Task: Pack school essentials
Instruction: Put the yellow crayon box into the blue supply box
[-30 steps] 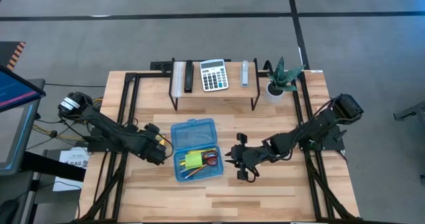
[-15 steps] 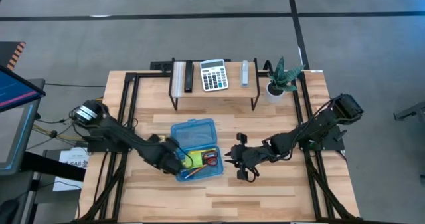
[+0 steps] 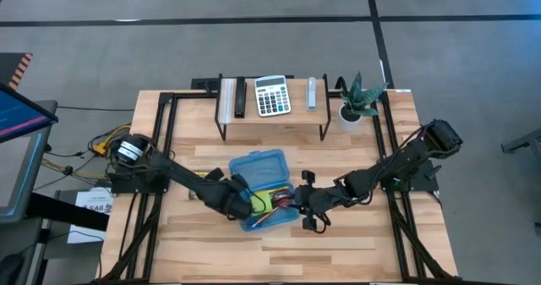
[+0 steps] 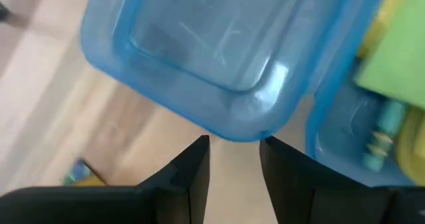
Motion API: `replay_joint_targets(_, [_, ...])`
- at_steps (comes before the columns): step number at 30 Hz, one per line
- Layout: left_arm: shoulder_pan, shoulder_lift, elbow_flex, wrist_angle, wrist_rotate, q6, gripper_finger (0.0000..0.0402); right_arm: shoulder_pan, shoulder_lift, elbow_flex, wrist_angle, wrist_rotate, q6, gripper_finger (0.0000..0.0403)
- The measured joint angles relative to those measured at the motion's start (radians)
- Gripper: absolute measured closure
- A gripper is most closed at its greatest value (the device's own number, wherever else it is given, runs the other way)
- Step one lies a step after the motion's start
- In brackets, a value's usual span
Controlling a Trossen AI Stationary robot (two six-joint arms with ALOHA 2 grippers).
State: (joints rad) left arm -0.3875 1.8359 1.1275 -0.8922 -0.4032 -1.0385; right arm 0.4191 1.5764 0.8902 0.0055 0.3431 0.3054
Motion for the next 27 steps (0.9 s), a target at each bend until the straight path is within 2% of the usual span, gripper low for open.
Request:
replay_joint_targets(5, [0.039, -0.002, 0.000, -0.010, -0.020, 0.058, 0.0282, 0.000, 0.000, 0.000, 0.000, 0.000, 0.000, 0.0280])
replay_joint_targets(9, [0.013, -0.042, 0.000, -0.080, -0.041, 0.052, 0.0282, 0.000, 0.000, 0.000, 0.000, 0.000, 0.000, 0.0280])
replay_joint_targets(14, [-0.043, -0.113, -0.005, -0.305, -0.156, -0.077, 0.0282, 0.000, 0.000, 0.000, 0.001, 0.000, 0.000, 0.0280])
replay_joint_targets(17, [-0.045, -0.161, -0.048, -0.378, -0.173, -0.146, 0.0282, 0.000, 0.000, 0.000, 0.004, 0.000, 0.001, 0.0280])
replay_joint_targets(21, [-0.011, -0.228, -0.172, -0.342, -0.150, -0.152, 0.0282, 0.000, 0.000, 0.000, 0.006, 0.000, 0.008, 0.0280])
replay_joint_targets(27, [0.021, -0.355, -0.361, -0.184, -0.108, -0.153, 0.0283, 0.002, 0.000, 0.000, 0.007, 0.000, 0.006, 0.0280])
